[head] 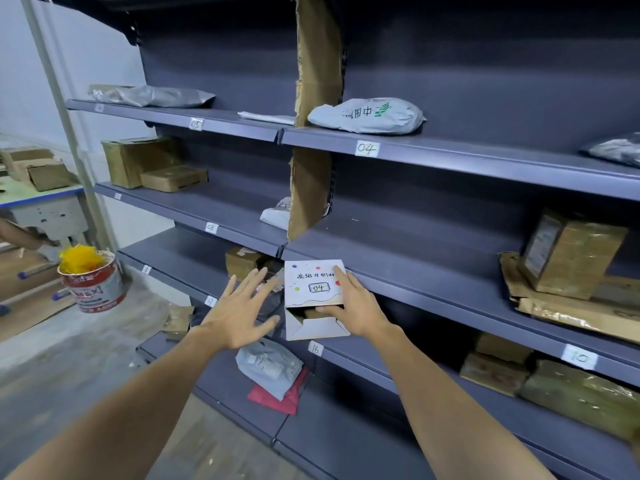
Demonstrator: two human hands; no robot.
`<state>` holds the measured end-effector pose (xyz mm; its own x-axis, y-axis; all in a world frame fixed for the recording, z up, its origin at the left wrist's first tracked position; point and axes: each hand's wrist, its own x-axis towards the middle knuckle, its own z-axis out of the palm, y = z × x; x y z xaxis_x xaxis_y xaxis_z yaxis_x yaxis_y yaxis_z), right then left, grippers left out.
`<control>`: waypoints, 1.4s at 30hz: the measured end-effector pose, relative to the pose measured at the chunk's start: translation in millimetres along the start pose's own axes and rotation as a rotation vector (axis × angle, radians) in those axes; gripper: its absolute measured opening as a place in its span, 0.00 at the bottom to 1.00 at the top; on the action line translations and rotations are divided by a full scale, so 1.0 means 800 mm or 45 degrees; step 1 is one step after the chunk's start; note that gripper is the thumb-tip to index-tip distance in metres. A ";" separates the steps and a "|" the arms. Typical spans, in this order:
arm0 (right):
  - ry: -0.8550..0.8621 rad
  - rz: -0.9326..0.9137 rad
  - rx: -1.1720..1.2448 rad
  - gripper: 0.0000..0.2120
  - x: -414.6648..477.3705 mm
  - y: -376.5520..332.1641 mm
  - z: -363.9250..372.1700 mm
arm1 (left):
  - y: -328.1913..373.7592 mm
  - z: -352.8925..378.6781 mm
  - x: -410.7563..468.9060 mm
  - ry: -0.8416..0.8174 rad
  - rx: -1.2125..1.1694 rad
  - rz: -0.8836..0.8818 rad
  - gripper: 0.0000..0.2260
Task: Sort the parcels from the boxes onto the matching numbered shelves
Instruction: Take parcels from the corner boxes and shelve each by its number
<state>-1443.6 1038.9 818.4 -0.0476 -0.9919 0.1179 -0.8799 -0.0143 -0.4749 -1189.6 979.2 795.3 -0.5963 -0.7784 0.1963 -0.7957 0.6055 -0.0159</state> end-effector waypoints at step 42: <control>0.440 0.618 -0.065 0.44 0.113 -0.203 0.083 | -0.265 -0.015 0.175 -0.009 -0.028 0.765 0.43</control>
<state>-1273.3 942.9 848.5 -0.5931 -0.7850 0.1788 -0.7404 0.4445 -0.5042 -1103.0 744.1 838.0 -0.9417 -0.2998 0.1525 -0.3167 0.9430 -0.1018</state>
